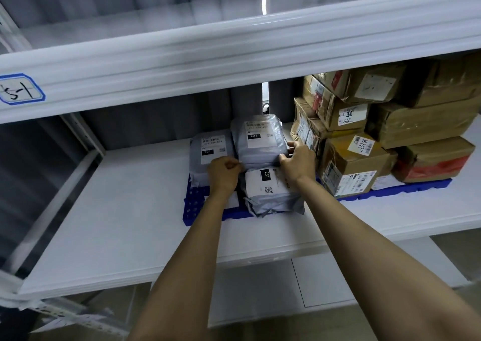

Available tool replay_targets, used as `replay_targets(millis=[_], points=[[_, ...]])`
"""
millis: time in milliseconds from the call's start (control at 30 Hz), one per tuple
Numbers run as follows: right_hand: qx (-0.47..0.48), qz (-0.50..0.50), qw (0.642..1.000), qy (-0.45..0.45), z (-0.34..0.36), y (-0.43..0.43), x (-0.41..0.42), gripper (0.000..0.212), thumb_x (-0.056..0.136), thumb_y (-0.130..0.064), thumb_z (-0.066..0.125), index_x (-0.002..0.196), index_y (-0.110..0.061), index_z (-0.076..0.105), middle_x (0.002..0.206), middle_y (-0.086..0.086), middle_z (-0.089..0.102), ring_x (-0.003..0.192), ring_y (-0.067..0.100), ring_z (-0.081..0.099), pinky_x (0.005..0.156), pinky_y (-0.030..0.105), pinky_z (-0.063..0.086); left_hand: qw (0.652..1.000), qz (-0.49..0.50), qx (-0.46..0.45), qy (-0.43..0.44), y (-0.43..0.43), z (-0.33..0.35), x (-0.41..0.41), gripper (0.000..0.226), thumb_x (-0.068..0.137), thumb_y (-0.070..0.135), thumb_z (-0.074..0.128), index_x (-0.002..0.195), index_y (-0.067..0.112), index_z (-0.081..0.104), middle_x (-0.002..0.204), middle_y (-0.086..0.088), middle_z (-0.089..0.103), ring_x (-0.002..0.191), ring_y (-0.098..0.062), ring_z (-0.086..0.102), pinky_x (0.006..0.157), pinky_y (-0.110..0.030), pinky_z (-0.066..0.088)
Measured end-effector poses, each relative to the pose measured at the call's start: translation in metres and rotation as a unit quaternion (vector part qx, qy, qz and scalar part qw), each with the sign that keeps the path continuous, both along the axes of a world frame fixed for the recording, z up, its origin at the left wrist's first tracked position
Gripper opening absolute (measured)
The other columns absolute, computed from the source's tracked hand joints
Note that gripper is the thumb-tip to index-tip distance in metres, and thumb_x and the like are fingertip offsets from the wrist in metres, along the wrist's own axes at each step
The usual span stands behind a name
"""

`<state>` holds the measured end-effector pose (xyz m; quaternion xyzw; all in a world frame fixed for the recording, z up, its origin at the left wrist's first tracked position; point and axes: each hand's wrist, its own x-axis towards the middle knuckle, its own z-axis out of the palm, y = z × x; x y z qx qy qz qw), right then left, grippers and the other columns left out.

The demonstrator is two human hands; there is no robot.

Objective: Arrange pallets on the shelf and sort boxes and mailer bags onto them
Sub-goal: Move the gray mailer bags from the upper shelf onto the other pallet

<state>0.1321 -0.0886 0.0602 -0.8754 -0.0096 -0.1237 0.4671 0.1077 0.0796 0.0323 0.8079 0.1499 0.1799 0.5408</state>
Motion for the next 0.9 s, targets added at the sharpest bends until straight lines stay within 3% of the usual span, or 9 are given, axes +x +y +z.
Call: replay_targets(millis=[67, 167, 333, 467, 600, 667, 733, 833, 900], points=[[0.03, -0.015, 0.999, 0.001, 0.0, 0.0, 0.003, 0.035, 0.089, -0.014, 0.062, 0.12, 0.002, 0.061, 0.112, 0.016, 0.068, 0.103, 0.027, 0.063, 0.09, 0.028, 0.047, 0.999, -0.026, -0.037, 0.005, 0.0, 0.002, 0.001, 0.008, 0.082, 0.005, 0.073, 0.089, 0.006, 0.07, 0.084, -0.005, 0.067, 0.073, -0.01, 0.06, 0.07, -0.018, 0.052], [0.085, -0.04, 0.996, 0.014, 0.0, 0.0, 0.008, 0.036, 0.092, -0.025, 0.061, 0.116, 0.001, 0.063, 0.112, 0.014, 0.068, 0.104, 0.025, 0.063, 0.086, 0.023, 0.044, 0.994, -0.071, -0.079, 0.04, 0.0, 0.002, 0.001, 0.017, 0.081, 0.009, 0.075, 0.096, 0.0, 0.071, 0.081, -0.003, 0.067, 0.069, -0.006, 0.059, 0.065, -0.012, 0.049], [0.114, -0.087, 0.987, 0.067, -0.005, -0.001, 0.022, 0.031, 0.086, -0.018, 0.065, 0.113, -0.003, 0.065, 0.111, 0.013, 0.068, 0.109, 0.028, 0.06, 0.094, 0.028, 0.048, 0.994, -0.081, -0.008, 0.077, 0.003, 0.003, 0.003, 0.016, 0.082, 0.01, 0.073, 0.098, 0.004, 0.072, 0.09, -0.003, 0.067, 0.08, -0.01, 0.059, 0.073, -0.018, 0.048], [0.152, -0.115, 0.975, 0.114, -0.001, -0.001, 0.032, 0.032, 0.084, -0.019, 0.066, 0.111, -0.003, 0.066, 0.111, 0.012, 0.068, 0.111, 0.03, 0.058, 0.099, 0.039, 0.048, 0.988, -0.104, 0.044, 0.109, 0.008, 0.014, 0.008, 0.003, 0.083, 0.007, 0.069, 0.08, 0.009, 0.07, 0.076, -0.007, 0.065, 0.071, -0.011, 0.056, 0.068, -0.021, 0.047], [0.154, -0.103, 0.972, 0.144, 0.0, 0.001, 0.043, 0.036, 0.08, -0.034, 0.073, 0.087, 0.001, 0.068, 0.086, 0.011, 0.07, 0.086, 0.027, 0.067, 0.077, 0.035, 0.056, 0.987, -0.026, 0.114, 0.107, 0.01, 0.021, 0.017, 0.041, 0.086, 0.003, 0.053, 0.05, 0.017, 0.04, 0.05, 0.0, 0.04, 0.045, -0.006, 0.035, 0.037, -0.011, 0.025], [0.131, -0.098, 0.974, 0.155, 0.002, 0.0, 0.044, 0.036, 0.082, -0.038, 0.072, 0.077, -0.003, 0.064, 0.083, 0.011, 0.067, 0.076, 0.024, 0.063, 0.057, 0.027, 0.045, 0.99, 0.021, 0.123, 0.07, 0.007, 0.026, 0.02, 0.047, 0.09, 0.002, 0.047, 0.048, 0.019, 0.033, 0.05, 0.002, 0.038, 0.047, -0.006, 0.031, 0.037, -0.012, 0.027], [0.105, -0.081, 0.977, 0.168, 0.003, 0.0, 0.044, 0.034, 0.085, -0.038, 0.068, 0.073, -0.009, 0.058, 0.078, 0.008, 0.061, 0.071, 0.022, 0.057, 0.047, 0.025, 0.031, 0.991, 0.025, 0.121, 0.048, 0.003, 0.03, 0.024, 0.045, 0.09, 0.002, 0.044, 0.05, 0.017, 0.032, 0.053, 0.003, 0.039, 0.05, -0.006, 0.032, 0.041, -0.012, 0.029], [0.081, -0.045, 0.981, 0.17, 0.003, 0.002, 0.046, 0.033, 0.087, -0.036, 0.066, 0.085, -0.004, 0.067, 0.084, 0.01, 0.067, 0.074, 0.025, 0.06, 0.054, 0.027, 0.041, 0.995, -0.023, 0.083, 0.056, -0.004, 0.034, 0.034, 0.029, 0.089, 0.005, 0.047, 0.061, 0.011, 0.046, 0.064, -0.001, 0.049, 0.059, -0.008, 0.04, 0.047, -0.013, 0.027], [0.077, -0.029, 0.985, 0.154, 0.003, 0.003, 0.047, 0.029, 0.088, -0.032, 0.066, 0.098, -0.005, 0.07, 0.098, 0.011, 0.071, 0.088, 0.026, 0.064, 0.075, 0.031, 0.049, 0.996, -0.051, 0.025, 0.076, -0.007, 0.035, 0.039, 0.015, 0.09, 0.009, 0.051, 0.077, 0.008, 0.06, 0.074, -0.003, 0.057, 0.067, -0.011, 0.049, 0.057, -0.02, 0.035]])
